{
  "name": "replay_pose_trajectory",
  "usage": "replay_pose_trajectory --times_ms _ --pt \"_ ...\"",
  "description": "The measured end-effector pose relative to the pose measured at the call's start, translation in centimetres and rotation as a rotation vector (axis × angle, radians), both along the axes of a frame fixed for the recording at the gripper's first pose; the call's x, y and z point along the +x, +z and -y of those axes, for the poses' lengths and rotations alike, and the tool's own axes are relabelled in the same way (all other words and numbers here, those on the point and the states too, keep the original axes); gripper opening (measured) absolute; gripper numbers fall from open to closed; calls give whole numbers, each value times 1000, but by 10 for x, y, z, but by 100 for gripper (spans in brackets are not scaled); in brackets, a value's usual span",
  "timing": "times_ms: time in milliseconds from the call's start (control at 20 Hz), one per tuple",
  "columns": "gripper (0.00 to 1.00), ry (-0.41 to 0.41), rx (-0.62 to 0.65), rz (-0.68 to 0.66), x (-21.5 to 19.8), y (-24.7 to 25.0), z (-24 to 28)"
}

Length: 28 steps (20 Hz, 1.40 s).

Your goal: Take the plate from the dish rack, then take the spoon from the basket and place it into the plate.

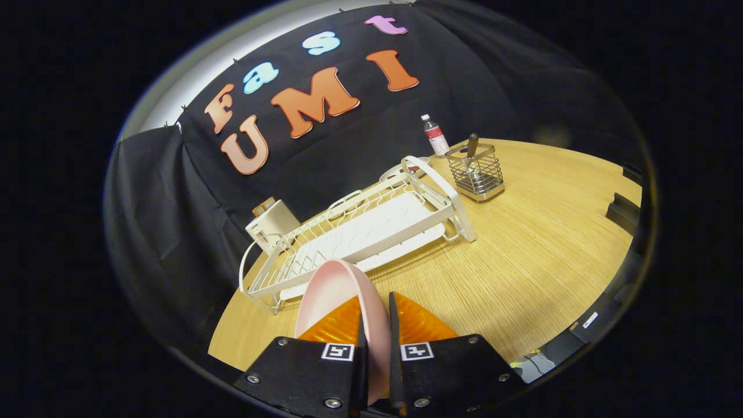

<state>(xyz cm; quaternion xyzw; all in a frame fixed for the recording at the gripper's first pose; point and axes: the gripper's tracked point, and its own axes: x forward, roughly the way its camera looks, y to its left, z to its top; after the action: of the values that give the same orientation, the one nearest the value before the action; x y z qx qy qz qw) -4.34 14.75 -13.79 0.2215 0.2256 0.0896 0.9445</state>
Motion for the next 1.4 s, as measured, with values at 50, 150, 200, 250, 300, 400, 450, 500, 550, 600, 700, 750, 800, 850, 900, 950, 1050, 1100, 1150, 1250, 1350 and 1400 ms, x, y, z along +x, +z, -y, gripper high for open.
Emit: replay_pose_trajectory --times_ms 50,150,200,250,300,400,450,500,550,600,700,750,800,850,900,950,1050,1100,1150,1250,1350,1400 --pt "15 -4 17 -10 3 -4 1" --pt "15 -13 45 -33 7 -10 5" --pt "15 -16 62 -42 8 -14 6" --pt "15 -16 75 -53 10 -18 7" --pt "15 -18 92 -62 11 -23 6" --pt "15 -22 137 -91 13 -31 5" --pt "15 -24 155 -103 16 -35 5" --pt "16 -22 161 -112 16 -38 4" --pt "16 -19 151 -118 17 -41 4" --pt "18 -18 140 -121 18 -44 4" --pt "20 -18 129 -130 21 -46 4" --pt "20 -14 125 -130 23 -47 3" --pt "21 -13 117 -134 24 -48 3" --pt "21 -16 104 -132 25 -50 6" --pt "22 -18 93 -131 26 -51 7" --pt "23 -17 90 -132 27 -51 8" --pt "29 -12 73 -123 27 -50 9" --pt "34 -16 41 -111 28 -49 13" --pt "36 -19 13 -96 29 -48 16" --pt "40 -14 -15 -77 30 -46 20" --pt "50 -18 -53 -59 32 -44 28" --pt "58 -23 -75 -53 33 -44 34"
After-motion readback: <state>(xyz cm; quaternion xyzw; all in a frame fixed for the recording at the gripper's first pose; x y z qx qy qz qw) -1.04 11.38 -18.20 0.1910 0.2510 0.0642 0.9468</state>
